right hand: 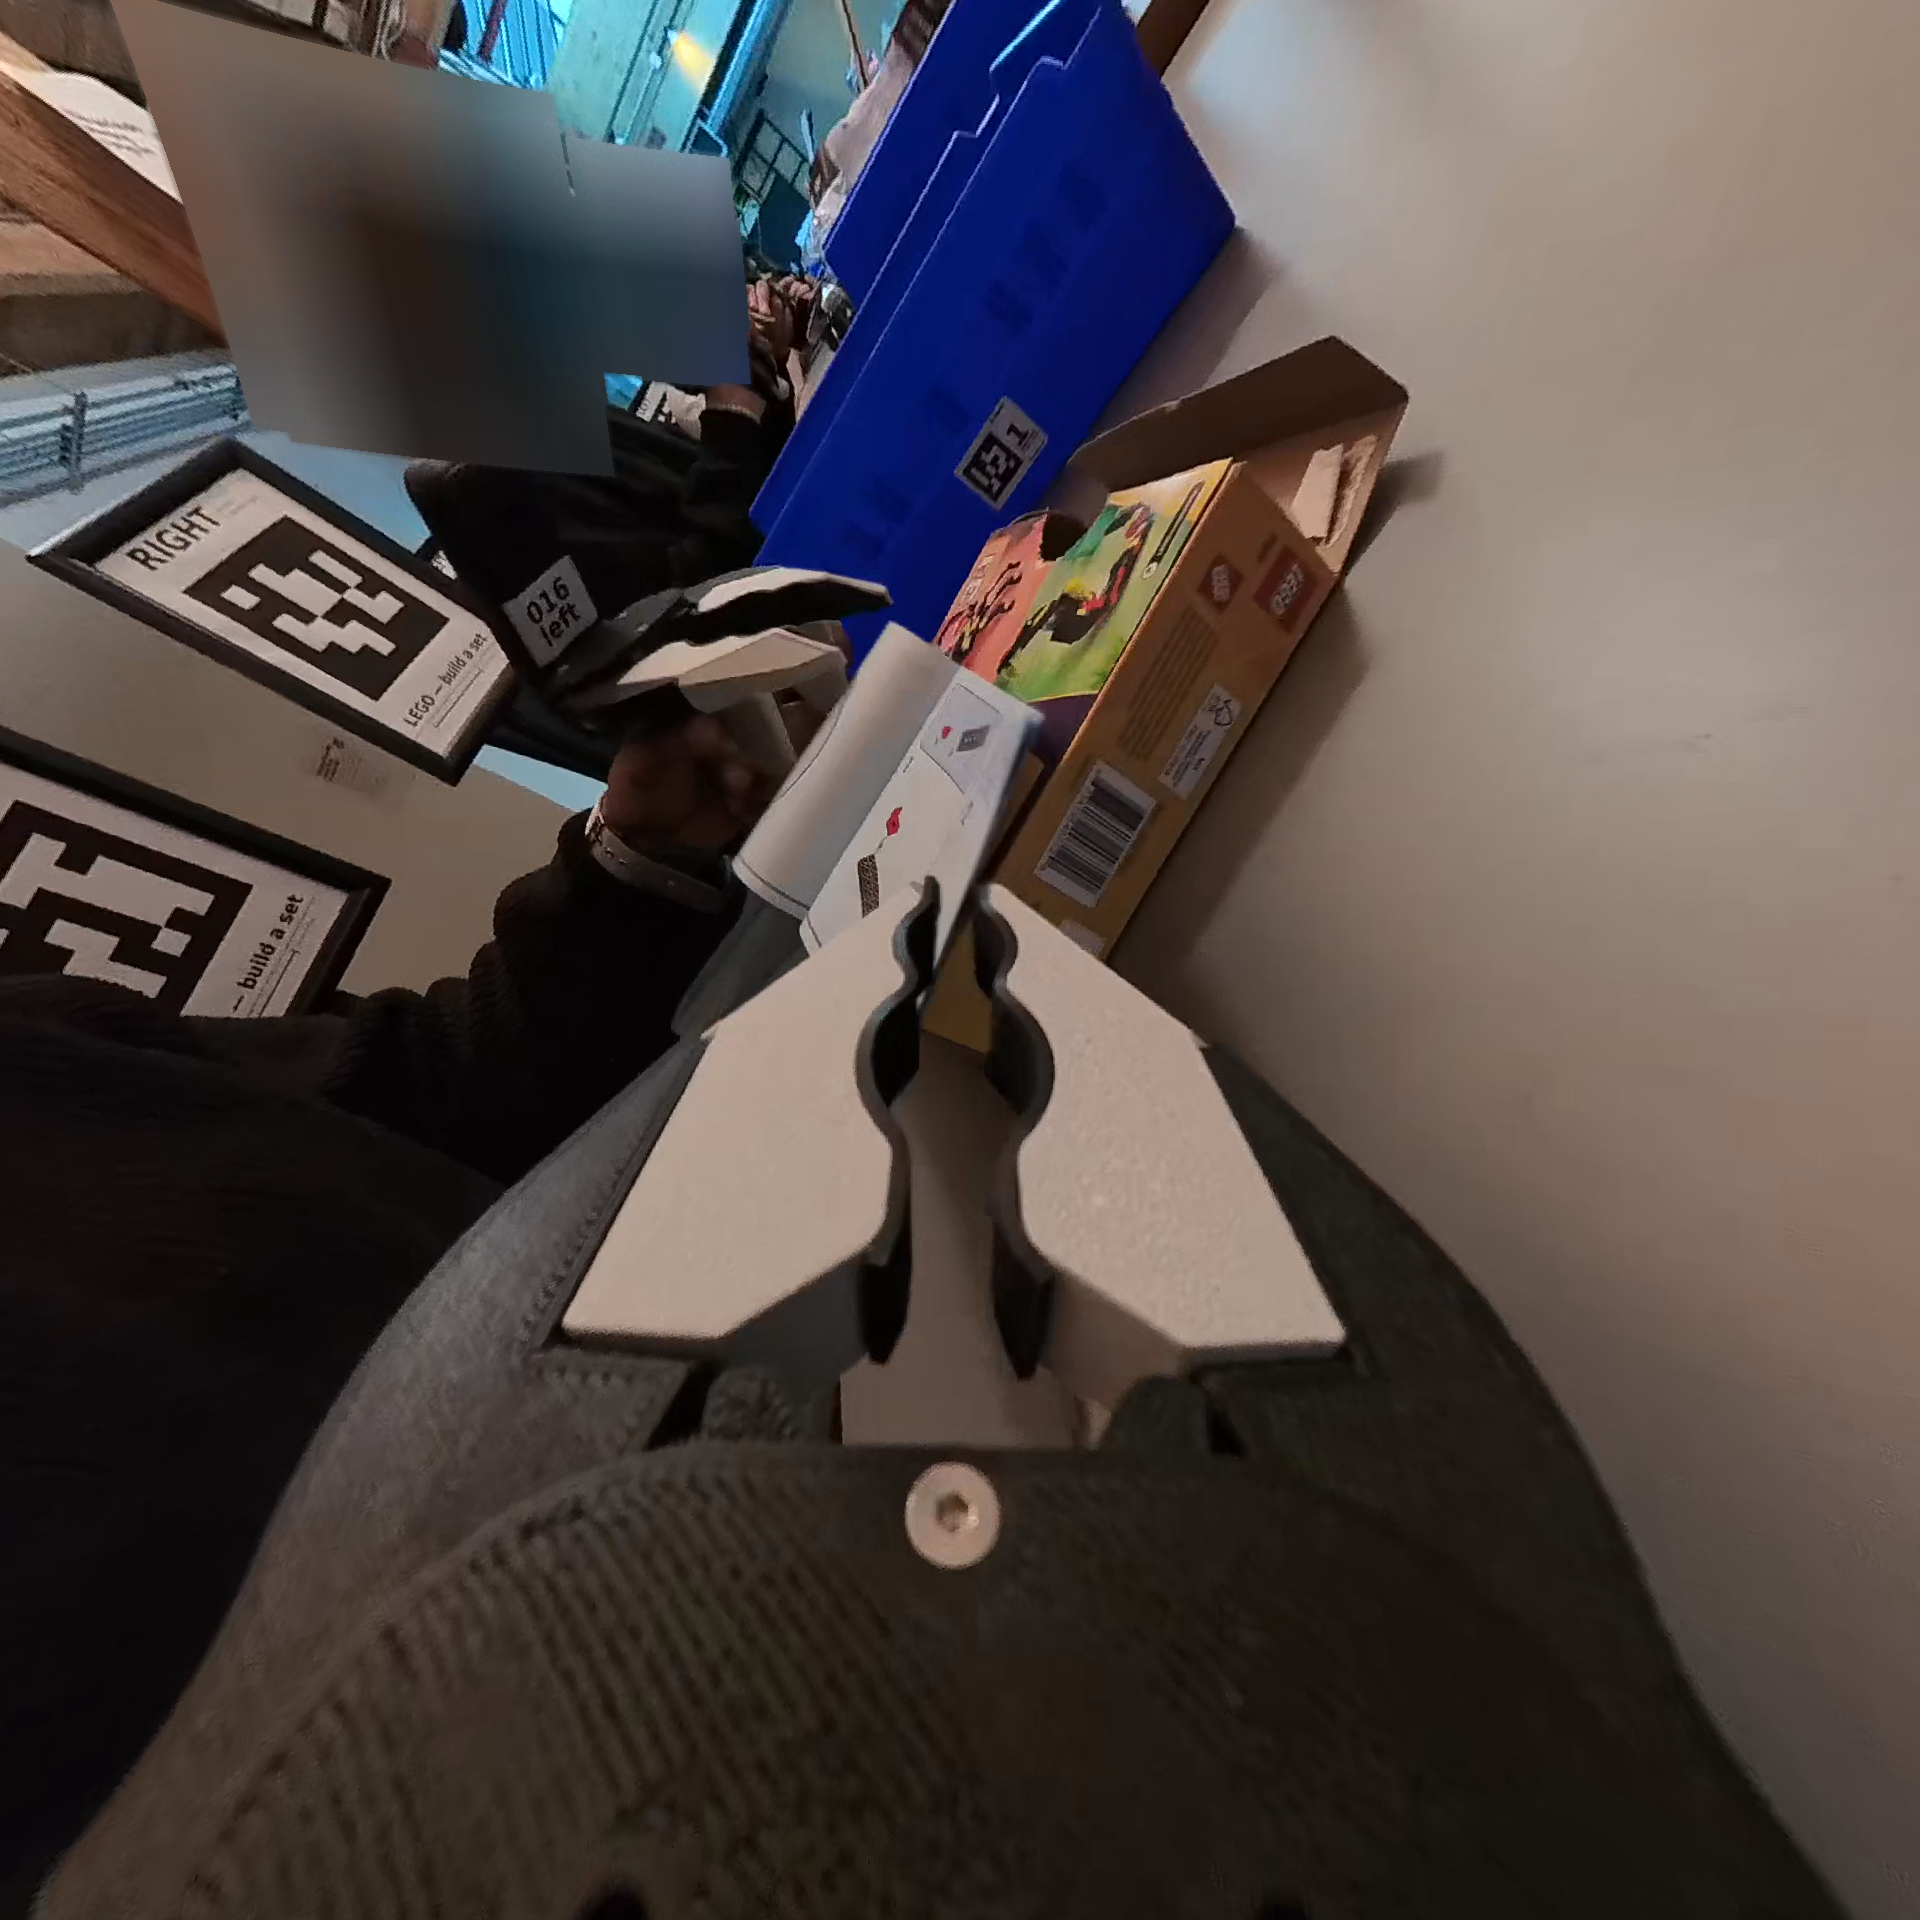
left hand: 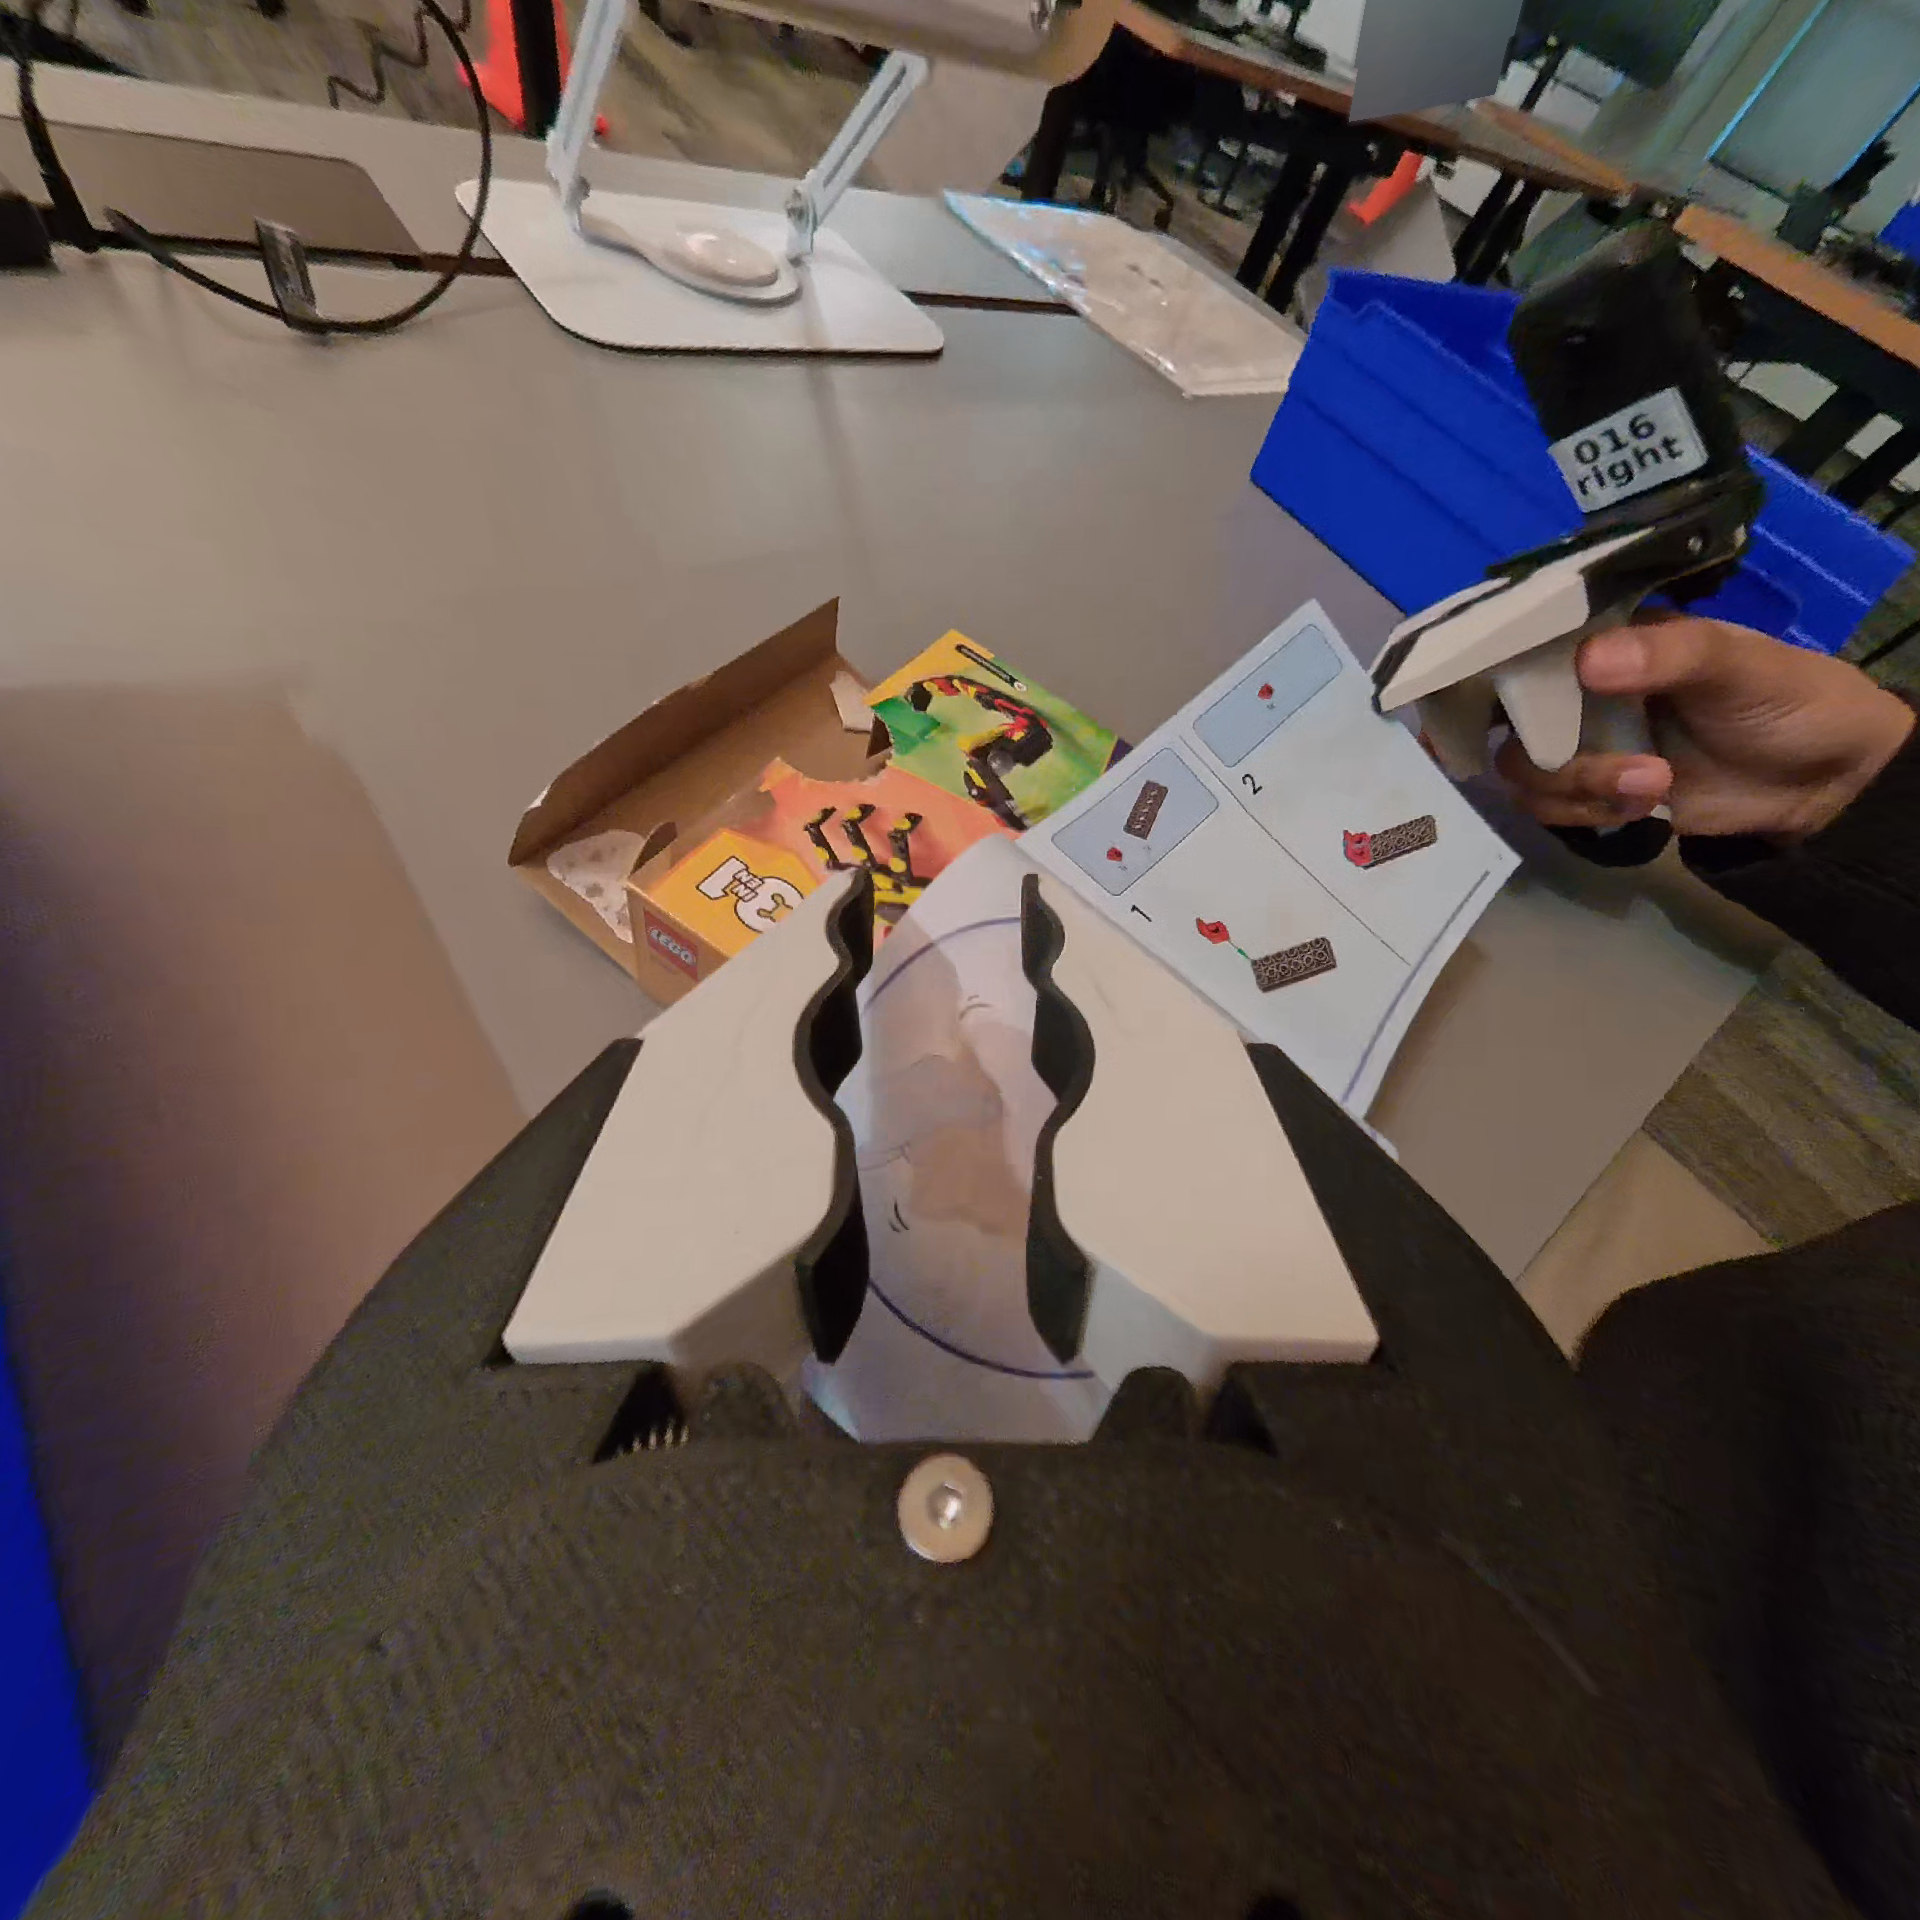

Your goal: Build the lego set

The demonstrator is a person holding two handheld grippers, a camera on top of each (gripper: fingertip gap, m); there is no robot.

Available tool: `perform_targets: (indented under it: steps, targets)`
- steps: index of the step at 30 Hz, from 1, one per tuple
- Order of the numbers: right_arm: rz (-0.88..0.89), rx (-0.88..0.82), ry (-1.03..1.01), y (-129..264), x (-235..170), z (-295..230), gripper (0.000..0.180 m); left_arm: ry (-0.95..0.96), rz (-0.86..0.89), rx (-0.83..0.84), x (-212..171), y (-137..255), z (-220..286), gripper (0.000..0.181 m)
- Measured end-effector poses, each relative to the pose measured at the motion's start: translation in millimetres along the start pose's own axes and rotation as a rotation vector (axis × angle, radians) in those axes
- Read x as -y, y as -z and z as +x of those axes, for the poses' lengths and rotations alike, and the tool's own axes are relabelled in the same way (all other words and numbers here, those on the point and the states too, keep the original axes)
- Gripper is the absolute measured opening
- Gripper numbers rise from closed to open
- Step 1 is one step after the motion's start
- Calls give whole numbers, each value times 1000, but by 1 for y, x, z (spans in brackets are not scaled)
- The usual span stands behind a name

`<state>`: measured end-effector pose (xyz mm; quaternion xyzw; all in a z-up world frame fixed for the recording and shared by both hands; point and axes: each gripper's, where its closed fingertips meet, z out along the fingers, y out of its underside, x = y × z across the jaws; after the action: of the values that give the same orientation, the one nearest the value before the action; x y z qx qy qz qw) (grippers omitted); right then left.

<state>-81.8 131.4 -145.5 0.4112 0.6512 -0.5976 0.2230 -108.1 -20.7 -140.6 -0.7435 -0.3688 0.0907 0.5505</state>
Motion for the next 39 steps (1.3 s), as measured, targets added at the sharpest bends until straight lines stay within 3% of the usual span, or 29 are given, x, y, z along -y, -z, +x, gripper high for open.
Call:
perform_targets:
  steps: [9, 15, 21, 26, 29, 33, 39]
  targets:
    - [9, -57, -66, -8, -4, 13, 44, -66, -49, -5, -9, -5, 6, 27]
    - [-56, -125, -51, -17, -17, 20, 47, -72, -67, -7, -12, -7, 8, 27]
    - [-98, -131, -48, -20, -25, 20, 21, -119, -140, 67, -24, -9, -4, 24]
    - [-56, -93, -68, -16, -18, 15, 2, -148, -57, -37, -10, -7, 20, 30]
    - [-53, -91, -67, -15, -17, 15, 0, -211, -45, -150, -11, -7, 47, 32]
    - [-57, -94, -59, -15, -17, 15, 0, -318, -132, -90, -27, -13, 43, 33]
    - [-42, -103, -57, -12, -14, 17, 0, -291, -103, -54, -20, -10, 33, 29]
